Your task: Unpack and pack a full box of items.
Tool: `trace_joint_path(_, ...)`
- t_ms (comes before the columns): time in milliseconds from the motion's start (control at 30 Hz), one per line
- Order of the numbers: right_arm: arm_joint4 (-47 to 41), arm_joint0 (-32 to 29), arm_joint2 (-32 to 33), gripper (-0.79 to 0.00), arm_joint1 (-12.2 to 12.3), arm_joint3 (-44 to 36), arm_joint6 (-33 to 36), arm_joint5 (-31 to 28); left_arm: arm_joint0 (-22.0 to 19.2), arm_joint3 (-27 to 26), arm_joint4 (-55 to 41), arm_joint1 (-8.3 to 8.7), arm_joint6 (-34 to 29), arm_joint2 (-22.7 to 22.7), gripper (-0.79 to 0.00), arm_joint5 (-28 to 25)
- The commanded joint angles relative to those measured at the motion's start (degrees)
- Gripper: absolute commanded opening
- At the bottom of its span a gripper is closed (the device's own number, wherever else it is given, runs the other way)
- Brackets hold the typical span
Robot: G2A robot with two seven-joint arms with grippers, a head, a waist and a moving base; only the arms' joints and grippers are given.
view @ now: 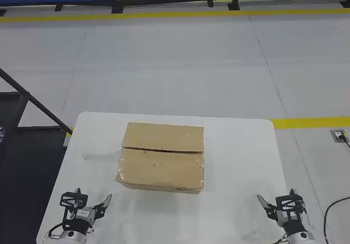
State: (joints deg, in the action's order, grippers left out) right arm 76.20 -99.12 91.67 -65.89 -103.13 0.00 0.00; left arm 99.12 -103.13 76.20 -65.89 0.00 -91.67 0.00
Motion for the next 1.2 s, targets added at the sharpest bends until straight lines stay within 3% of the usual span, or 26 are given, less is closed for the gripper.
trace_joint_path(0, 0.0, 0.0, 0.0, -0.001, 0.0, 0.0, 0.0, 0.0, 0.0, 0.0, 0.0, 0.0, 0.0, 0.0, -0.001, 0.0)
trace_joint_path(400, 0.0, 0.0, 0.0, 0.0, 0.0, 0.0, 0.0, 0.0, 0.06, 0.25, -0.1, -0.03, 0.27, 0.22, 0.0, -0.39)
trace_joint_path(533, 1.61, 0.26, -1.35, 0.0, 0.06, -3.75, 0.13, -3.97, -1.35, 1.67, -2.78, -0.25, 1.36, -0.11, 0.0, -0.73)
trace_joint_path(733, -2.65, 2.55, -3.61, 0.0, -0.2, -11.36, 5.25, -7.27, -3.04, 1.45, -8.42, -0.07, 7.02, -4.3, 0.0, -6.57)
trace_joint_path(1000, -6.29, 11.24, -10.78, 0.0, -1.07, -15.84, 15.44, -5.7, -4.46, 1.31, -16.66, 0.6, 9.09, -10.83, 0.0, -18.5)
trace_joint_path(1167, -5.93, 11.7, -11.0, 0.0, -1.1, -15.85, 16.16, -5.3, -4.46, 1.31, -16.66, 0.6, 9.09, -10.83, 0.0, -18.5)
